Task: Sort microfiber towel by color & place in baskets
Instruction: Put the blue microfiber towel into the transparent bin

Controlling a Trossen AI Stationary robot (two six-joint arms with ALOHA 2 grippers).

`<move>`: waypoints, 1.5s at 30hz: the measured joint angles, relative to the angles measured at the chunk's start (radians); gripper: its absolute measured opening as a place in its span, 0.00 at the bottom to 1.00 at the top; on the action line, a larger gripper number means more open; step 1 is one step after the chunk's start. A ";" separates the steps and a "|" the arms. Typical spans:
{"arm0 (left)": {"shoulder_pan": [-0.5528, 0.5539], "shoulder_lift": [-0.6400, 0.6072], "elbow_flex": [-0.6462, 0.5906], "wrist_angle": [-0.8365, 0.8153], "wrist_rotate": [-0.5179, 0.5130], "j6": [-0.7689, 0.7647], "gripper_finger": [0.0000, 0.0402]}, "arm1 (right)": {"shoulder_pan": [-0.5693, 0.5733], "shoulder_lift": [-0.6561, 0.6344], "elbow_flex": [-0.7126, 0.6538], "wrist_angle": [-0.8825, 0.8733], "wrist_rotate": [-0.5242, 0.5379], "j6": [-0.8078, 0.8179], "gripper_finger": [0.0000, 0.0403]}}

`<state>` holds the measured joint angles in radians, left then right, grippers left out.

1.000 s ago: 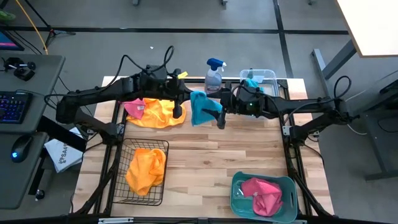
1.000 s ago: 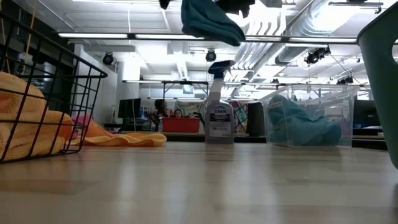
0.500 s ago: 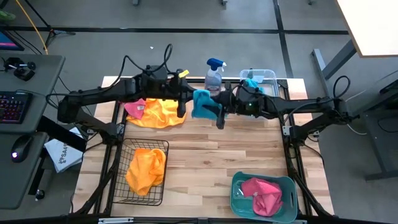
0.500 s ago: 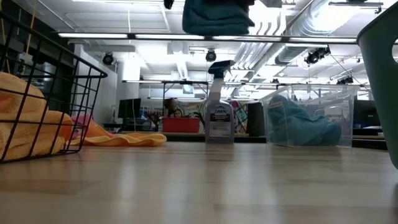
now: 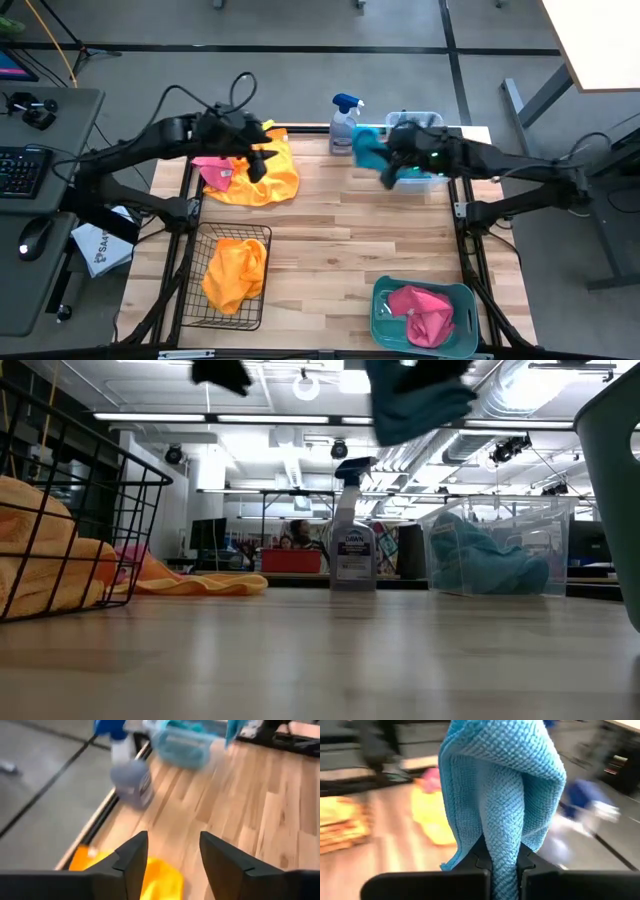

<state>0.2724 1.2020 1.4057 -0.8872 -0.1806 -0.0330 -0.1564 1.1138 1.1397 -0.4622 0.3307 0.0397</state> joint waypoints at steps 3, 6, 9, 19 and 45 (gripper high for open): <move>0.023 -0.078 -0.075 -0.027 0.012 -0.056 0.44 | -0.056 -0.079 -0.020 -0.124 0.097 0.040 0.01; 0.030 -0.161 -0.188 0.059 0.015 -0.123 0.44 | -0.121 -0.150 -0.093 -0.160 0.142 0.094 0.01; 0.023 -0.236 -0.326 0.205 0.034 -0.207 0.44 | -0.199 -0.211 -0.208 -0.153 0.159 0.157 0.01; -0.007 -0.334 -0.546 0.757 0.176 -0.436 0.44 | -0.584 -0.123 -0.337 -0.026 0.025 0.357 0.00; -0.012 -0.343 -0.548 0.765 0.198 -0.436 0.44 | -0.664 0.108 -0.283 -0.259 -0.437 0.356 0.39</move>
<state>0.2607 0.8593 0.8581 -0.1218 0.0170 -0.4688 -0.8202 1.2221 0.8563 -0.7214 -0.1062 0.3957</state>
